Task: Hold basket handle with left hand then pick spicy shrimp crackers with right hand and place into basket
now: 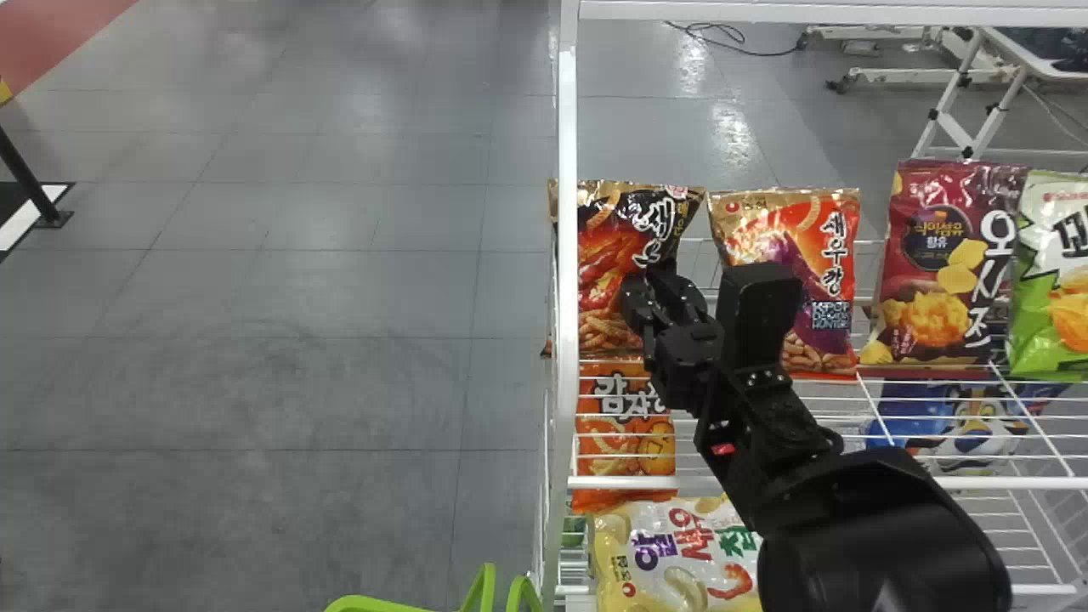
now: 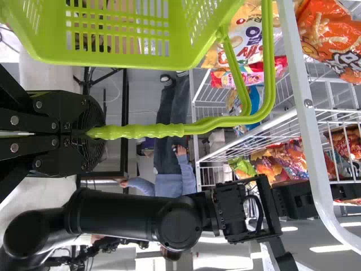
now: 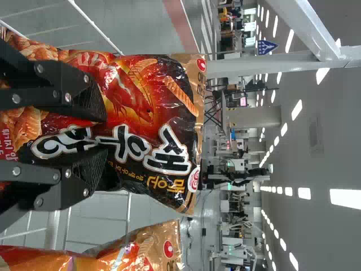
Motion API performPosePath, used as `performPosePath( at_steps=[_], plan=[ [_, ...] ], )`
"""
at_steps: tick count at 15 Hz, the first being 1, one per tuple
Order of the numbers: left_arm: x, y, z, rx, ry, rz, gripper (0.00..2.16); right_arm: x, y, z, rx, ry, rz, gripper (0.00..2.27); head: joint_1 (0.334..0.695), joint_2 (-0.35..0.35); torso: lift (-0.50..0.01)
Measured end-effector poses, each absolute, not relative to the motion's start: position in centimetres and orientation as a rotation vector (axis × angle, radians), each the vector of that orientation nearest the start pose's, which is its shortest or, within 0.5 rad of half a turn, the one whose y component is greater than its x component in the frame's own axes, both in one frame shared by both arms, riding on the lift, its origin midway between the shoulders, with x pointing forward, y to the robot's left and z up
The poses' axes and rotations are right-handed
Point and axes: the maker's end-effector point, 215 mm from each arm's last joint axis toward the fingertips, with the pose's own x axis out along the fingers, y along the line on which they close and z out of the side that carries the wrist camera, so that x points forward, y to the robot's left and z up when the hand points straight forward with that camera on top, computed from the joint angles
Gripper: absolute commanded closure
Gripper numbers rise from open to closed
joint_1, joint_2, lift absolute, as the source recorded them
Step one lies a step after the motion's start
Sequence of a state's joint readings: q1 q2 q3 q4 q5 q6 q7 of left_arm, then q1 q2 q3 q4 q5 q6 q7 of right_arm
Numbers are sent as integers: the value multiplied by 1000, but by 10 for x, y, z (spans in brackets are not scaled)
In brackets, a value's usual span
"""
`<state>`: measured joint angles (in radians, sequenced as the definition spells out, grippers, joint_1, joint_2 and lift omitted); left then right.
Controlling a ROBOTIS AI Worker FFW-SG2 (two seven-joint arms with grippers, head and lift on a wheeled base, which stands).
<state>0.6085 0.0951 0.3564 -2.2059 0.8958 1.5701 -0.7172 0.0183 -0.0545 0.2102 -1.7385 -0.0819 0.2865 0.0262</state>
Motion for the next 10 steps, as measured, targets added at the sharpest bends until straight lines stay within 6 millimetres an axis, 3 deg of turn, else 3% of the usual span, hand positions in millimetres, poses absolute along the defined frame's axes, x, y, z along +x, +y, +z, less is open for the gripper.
performPosePath(
  at_steps=[4,10],
  plan=[
    [176,86,-407,-1094,1107,-889,1895,573,-115,-344,30,132,255,2169,695,-44,-37],
    [176,84,-406,-1092,1106,-897,1895,546,-132,-308,55,56,231,2169,695,-75,-37]
  ],
)
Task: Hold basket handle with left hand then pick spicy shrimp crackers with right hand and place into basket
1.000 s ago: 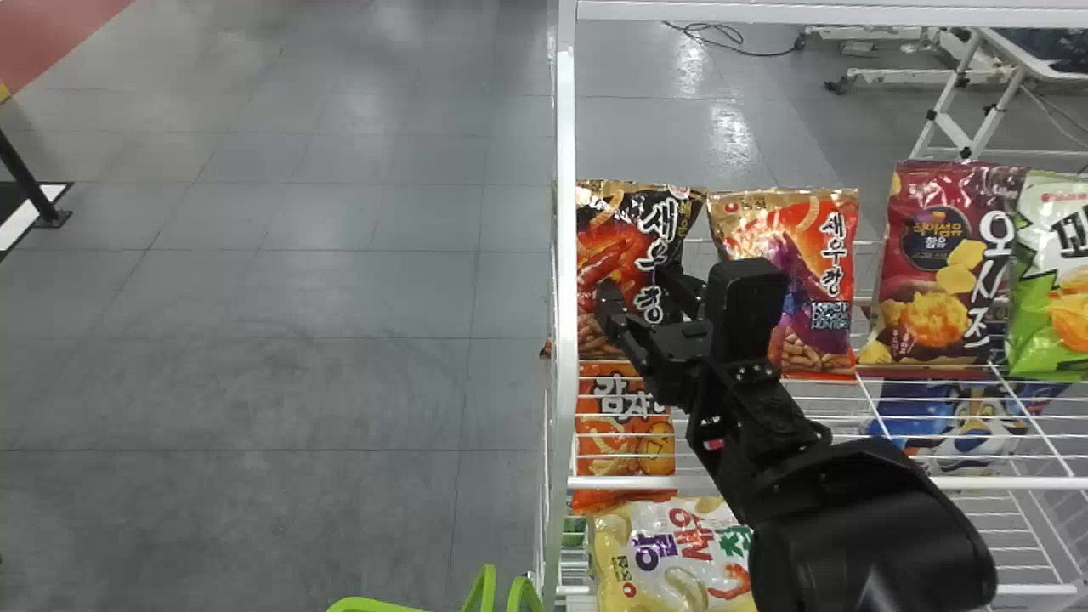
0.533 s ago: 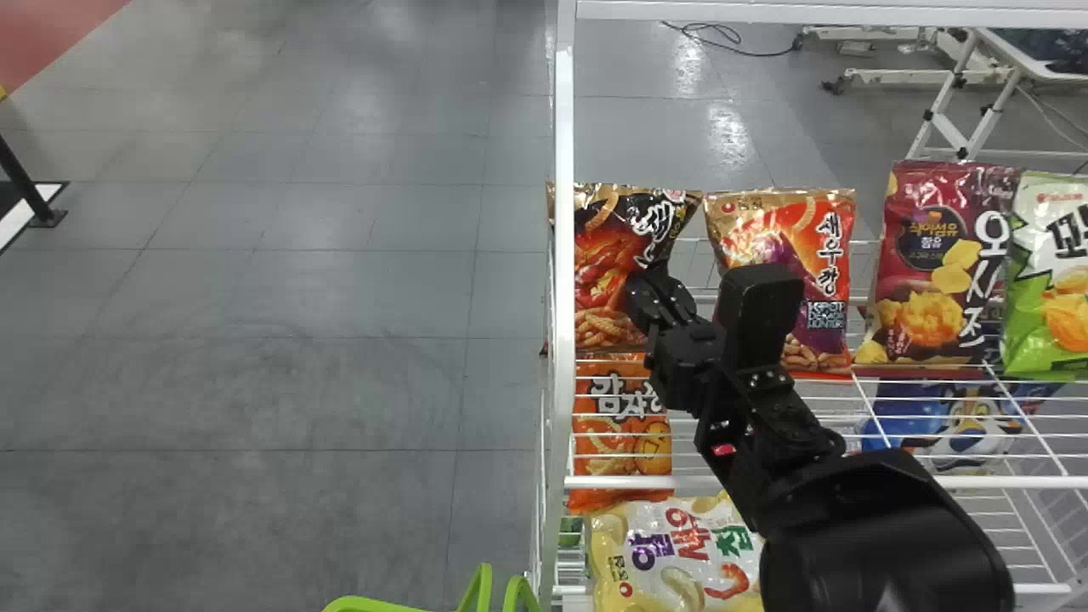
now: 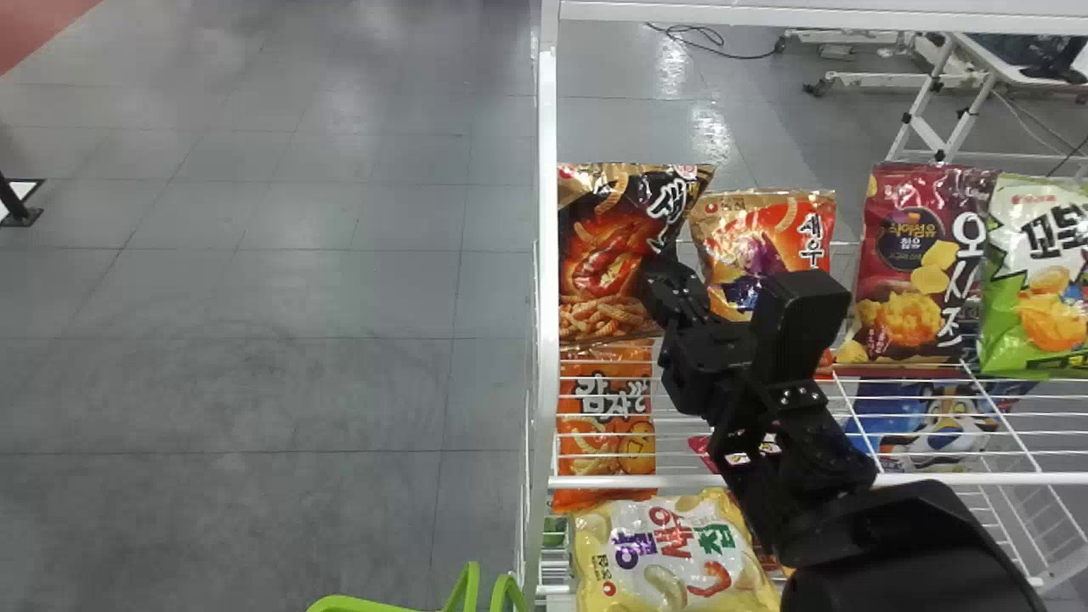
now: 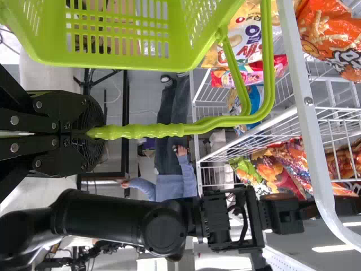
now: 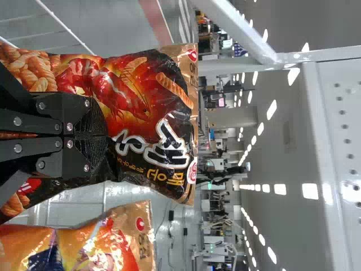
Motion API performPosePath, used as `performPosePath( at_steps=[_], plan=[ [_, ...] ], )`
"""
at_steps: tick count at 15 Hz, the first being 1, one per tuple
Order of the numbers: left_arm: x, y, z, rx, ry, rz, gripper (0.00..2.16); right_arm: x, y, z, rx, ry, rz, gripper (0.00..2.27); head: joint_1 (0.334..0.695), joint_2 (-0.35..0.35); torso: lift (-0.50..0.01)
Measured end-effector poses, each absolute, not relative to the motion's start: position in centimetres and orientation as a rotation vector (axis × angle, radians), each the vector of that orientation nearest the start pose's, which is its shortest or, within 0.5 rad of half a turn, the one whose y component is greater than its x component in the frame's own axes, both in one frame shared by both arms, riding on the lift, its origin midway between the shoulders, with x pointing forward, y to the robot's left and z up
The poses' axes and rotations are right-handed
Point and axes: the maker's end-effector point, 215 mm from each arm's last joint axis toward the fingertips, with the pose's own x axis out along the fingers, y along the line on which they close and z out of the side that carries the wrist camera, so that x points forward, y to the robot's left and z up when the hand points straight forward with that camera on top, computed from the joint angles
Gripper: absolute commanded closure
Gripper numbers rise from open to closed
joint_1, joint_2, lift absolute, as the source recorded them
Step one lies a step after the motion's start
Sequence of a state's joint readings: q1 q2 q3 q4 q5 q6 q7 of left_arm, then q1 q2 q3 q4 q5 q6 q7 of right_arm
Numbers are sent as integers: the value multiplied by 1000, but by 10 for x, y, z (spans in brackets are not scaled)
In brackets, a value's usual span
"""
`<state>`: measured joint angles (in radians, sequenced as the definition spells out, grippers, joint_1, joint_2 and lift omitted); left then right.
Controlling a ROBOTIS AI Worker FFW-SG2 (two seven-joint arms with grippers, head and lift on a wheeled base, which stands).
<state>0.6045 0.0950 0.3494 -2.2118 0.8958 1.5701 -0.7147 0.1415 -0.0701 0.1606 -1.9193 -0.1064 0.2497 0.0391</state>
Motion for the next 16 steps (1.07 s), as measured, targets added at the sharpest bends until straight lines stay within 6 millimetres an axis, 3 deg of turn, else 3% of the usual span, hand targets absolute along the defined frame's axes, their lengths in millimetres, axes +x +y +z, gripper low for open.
performPosePath(
  at_steps=[9,16],
  plan=[
    [177,77,-404,-1091,1107,-913,1895,481,-182,-282,97,69,197,2169,695,-187,-37],
    [176,73,-406,-1101,1110,-912,1895,422,-207,-316,31,296,212,2169,695,-261,-37]
  ],
)
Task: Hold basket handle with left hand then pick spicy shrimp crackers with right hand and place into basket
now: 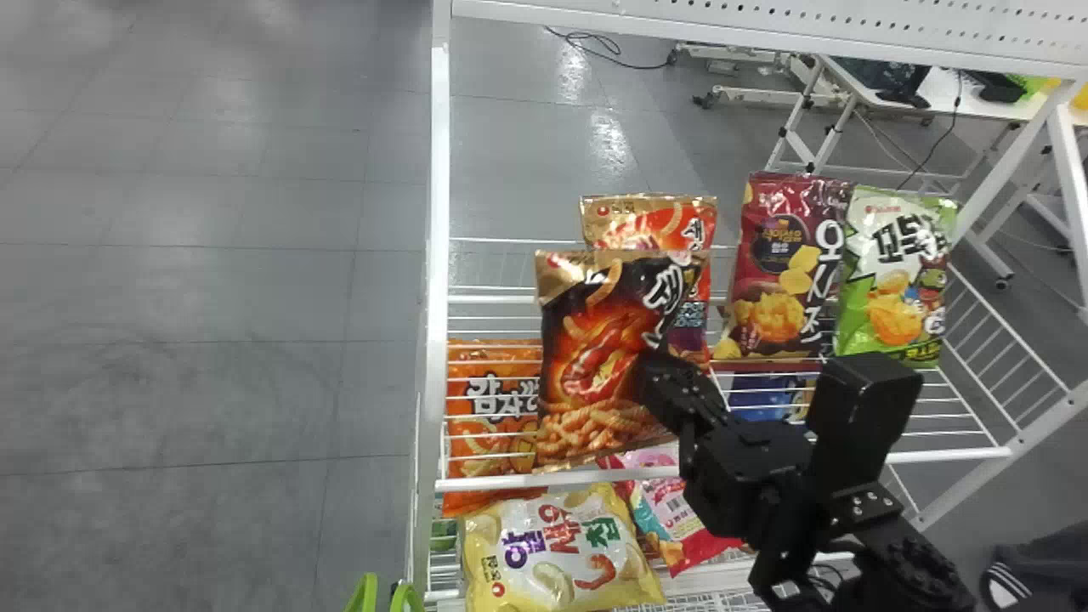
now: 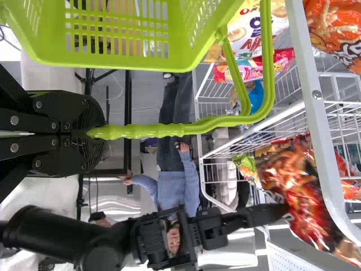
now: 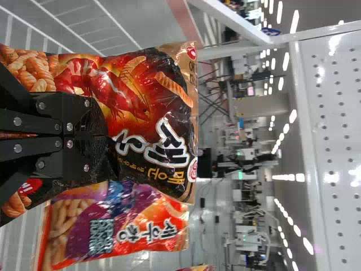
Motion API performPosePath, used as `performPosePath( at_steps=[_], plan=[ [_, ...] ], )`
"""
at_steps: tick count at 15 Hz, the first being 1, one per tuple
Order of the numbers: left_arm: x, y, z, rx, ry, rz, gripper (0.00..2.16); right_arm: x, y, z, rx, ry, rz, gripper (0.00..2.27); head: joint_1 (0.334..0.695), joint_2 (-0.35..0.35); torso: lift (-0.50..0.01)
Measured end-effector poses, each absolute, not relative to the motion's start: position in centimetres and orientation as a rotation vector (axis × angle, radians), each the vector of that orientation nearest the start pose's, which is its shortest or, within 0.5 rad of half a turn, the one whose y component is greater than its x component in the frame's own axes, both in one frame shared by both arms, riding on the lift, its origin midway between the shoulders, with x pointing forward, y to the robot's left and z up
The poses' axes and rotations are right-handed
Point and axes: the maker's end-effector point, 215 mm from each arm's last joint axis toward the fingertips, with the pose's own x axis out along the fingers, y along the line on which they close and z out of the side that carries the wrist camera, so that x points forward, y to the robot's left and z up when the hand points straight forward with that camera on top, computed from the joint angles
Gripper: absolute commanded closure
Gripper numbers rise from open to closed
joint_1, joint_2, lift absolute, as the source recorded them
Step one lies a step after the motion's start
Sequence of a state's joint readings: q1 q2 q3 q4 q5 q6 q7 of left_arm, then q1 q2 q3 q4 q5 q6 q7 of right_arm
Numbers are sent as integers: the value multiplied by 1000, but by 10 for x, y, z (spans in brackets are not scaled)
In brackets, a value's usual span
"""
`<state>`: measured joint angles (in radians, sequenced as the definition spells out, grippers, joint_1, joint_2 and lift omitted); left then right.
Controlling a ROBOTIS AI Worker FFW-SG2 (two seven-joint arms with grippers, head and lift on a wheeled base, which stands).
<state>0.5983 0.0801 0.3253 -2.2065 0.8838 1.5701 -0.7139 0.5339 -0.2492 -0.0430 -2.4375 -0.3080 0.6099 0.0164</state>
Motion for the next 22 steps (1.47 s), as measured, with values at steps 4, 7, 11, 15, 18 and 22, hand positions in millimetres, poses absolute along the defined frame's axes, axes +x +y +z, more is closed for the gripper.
performPosePath(
  at_steps=[4,7,11,15,18,22],
  plan=[
    [177,69,-405,-1105,1105,-912,1895,372,-222,-353,37,554,236,2169,695,-313,-37],
    [178,68,-406,-1109,1103,-905,1895,334,-223,-368,53,699,273,2169,695,-350,-37],
    [179,67,-409,-1109,1102,-895,1895,264,-209,-394,39,949,350,2169,695,-350,-37],
    [179,67,-408,-1108,1099,-897,1895,252,-188,-387,53,964,401,2169,695,-350,-37],
    [179,66,-407,-1108,1099,-898,1895,252,-169,-392,57,968,433,2169,695,-302,-37],
    [177,67,-406,-1106,1099,-897,1895,247,-146,-404,49,993,468,2169,695,-241,-37]
  ],
)
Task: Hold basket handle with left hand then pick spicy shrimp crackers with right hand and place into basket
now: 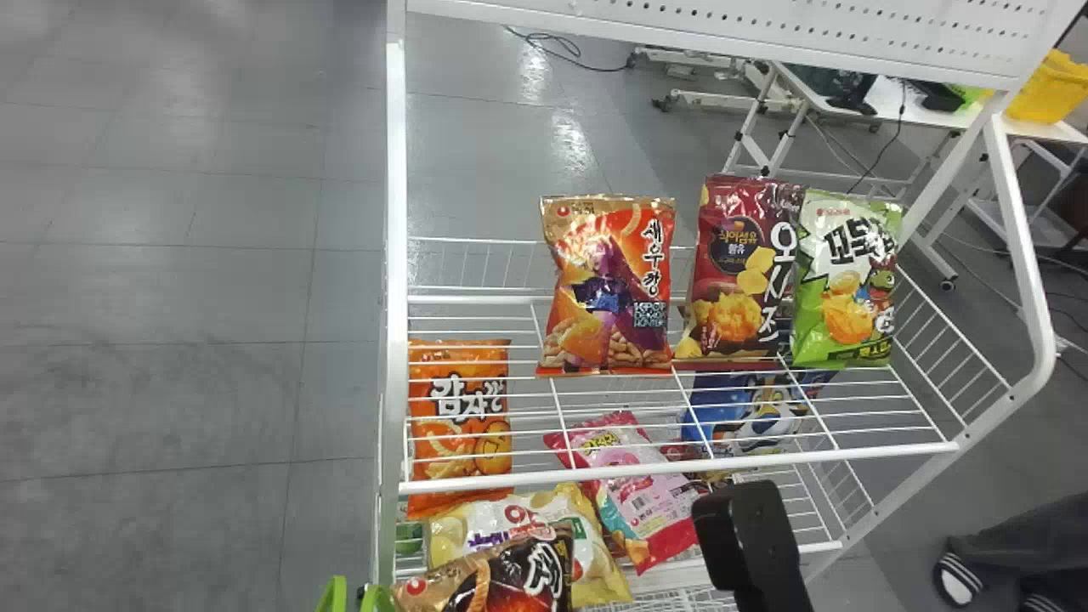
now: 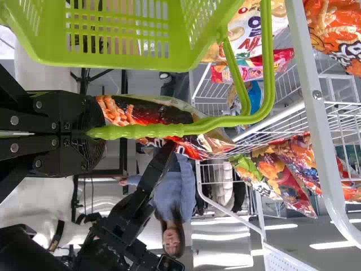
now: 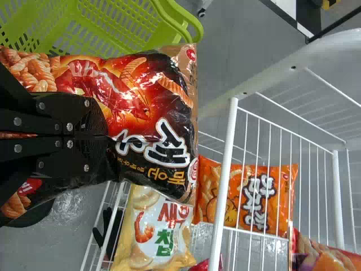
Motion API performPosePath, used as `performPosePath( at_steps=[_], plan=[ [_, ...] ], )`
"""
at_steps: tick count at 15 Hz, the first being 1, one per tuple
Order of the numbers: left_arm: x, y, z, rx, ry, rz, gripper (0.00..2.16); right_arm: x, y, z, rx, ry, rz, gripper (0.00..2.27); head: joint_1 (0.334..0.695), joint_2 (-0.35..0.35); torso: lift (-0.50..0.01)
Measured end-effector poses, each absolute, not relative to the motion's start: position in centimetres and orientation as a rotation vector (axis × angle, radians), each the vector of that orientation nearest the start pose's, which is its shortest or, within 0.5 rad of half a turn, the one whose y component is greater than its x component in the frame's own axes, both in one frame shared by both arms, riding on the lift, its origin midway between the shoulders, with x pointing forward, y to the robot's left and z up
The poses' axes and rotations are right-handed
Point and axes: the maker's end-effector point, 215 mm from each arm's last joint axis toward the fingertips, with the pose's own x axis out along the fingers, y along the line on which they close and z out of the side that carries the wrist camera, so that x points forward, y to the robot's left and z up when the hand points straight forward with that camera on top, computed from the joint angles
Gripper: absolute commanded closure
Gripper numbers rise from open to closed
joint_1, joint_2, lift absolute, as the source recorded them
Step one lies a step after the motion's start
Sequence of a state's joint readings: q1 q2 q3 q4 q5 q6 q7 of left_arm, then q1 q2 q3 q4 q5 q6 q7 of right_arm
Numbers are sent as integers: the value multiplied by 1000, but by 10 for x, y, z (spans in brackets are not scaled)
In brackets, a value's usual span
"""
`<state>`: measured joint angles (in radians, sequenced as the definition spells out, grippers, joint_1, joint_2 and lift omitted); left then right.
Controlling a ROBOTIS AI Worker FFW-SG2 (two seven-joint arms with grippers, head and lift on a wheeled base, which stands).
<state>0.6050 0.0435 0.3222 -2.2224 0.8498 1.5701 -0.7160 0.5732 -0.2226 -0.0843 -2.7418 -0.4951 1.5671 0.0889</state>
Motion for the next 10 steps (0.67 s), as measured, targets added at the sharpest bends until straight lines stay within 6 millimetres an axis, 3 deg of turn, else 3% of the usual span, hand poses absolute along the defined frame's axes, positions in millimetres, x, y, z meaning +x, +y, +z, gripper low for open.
performPosePath(
  at_steps=[8,10],
  plan=[
    [174,64,-403,-1095,1097,-902,1895,225,-105,-452,31,1110,542,2169,695,-152,-37],
    [173,64,-402,-1092,1097,-902,1895,218,-92,-458,24,1128,570,2169,695,-103,-37]
  ],
)
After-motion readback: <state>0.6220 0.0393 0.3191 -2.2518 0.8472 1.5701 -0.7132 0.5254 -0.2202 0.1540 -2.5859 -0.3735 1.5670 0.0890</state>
